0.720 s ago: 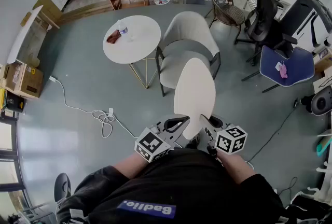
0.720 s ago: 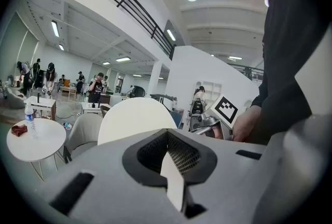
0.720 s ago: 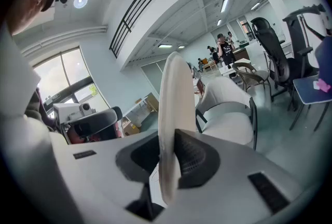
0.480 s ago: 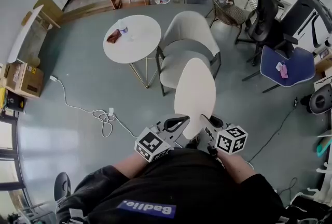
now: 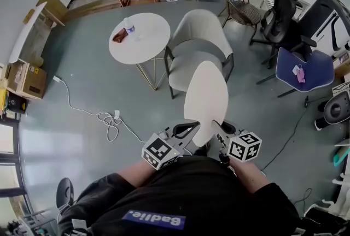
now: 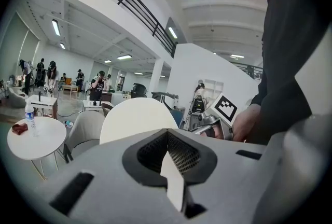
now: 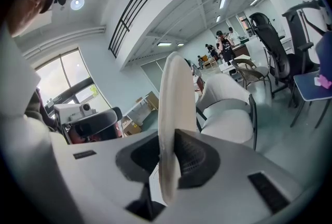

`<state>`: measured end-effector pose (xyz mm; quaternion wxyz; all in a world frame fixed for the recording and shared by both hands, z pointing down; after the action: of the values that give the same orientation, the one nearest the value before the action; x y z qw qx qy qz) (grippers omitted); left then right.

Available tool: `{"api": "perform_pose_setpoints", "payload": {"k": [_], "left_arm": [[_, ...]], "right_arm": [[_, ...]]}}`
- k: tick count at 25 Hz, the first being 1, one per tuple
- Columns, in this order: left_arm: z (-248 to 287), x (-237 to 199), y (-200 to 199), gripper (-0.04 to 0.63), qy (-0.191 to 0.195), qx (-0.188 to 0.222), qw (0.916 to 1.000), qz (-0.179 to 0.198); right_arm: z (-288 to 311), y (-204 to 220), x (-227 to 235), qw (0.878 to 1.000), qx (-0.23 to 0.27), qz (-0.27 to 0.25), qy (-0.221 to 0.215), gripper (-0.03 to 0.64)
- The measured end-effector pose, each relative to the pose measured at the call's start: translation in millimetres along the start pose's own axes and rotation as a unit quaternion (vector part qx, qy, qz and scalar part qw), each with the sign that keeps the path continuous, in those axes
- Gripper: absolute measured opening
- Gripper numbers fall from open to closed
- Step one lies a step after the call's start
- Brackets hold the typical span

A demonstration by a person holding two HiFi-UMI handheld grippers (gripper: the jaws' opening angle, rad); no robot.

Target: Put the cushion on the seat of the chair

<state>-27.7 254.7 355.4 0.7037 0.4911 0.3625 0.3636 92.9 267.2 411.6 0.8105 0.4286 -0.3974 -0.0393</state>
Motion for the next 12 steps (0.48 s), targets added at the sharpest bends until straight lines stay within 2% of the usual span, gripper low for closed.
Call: {"api": "perform_pose_setpoints", "payload": {"k": [12], "left_arm": [[34.1,-0.5,-2.1,0.017,-0.022,-0.009,0.9997,-0.003]], "right_arm": [[-2.5,-9.6,33.0,1.0,-0.017,0.011,-0.023,0.071]]}}
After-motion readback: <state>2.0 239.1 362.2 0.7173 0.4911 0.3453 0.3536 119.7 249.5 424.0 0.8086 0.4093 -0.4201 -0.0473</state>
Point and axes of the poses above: the fingertips, and each gripper's own axes: z forward along the fingers, x to its right, y out of its underside, the point moved 4 cm from there along -z, backward along the fingers, and after that the axes turned 10 degrees about -y, right-handed, at the moved point
